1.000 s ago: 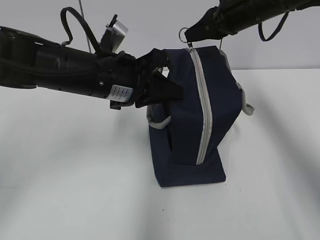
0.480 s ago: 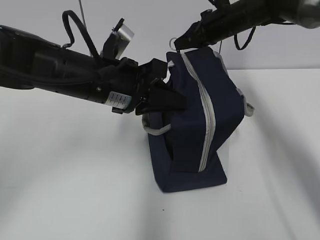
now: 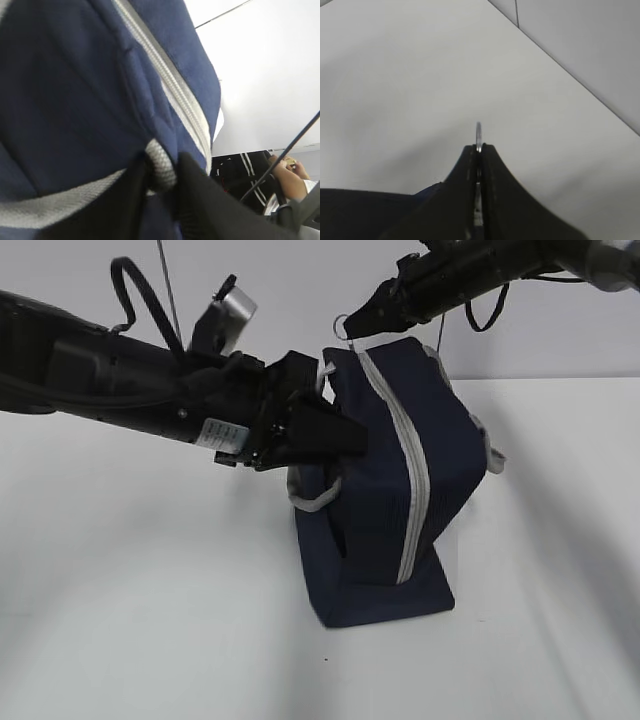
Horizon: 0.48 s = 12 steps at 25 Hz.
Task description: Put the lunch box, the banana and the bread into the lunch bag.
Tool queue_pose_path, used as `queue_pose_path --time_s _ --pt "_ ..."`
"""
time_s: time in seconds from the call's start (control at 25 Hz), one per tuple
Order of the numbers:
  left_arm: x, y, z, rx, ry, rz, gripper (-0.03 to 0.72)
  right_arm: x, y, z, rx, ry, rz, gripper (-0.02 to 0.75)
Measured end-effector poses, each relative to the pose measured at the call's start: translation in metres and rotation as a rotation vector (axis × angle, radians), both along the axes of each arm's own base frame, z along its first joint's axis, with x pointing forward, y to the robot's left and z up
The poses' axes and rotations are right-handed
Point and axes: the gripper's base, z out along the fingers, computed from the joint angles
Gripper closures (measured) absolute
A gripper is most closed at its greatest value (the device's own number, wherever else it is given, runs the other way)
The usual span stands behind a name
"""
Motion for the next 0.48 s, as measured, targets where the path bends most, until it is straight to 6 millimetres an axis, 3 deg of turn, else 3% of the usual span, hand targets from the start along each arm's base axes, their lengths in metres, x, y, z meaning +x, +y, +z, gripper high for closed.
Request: queue_pose_path --time_s 0.08,0.16,0.32,0.48 --pt "0.005 0.009 0.001 -0.014 0.026 0.019 0.348 -0.002 0.000 0.000 -0.002 0.010 0.013 0.754" --pt "0.011 0.019 0.002 -0.027 0.056 0.057 0.239 -0.003 0.001 0.000 -0.003 0.020 0.027 0.754" --pt "0.020 0.041 0.017 -0.056 0.050 0.160 0.187 -0.005 0.001 -0.001 -0.016 0.036 0.049 0.754" --pt "0.033 0.045 0.029 -0.069 0.021 0.260 0.187 -0.006 0.000 -0.002 -0.026 0.040 0.050 0.754"
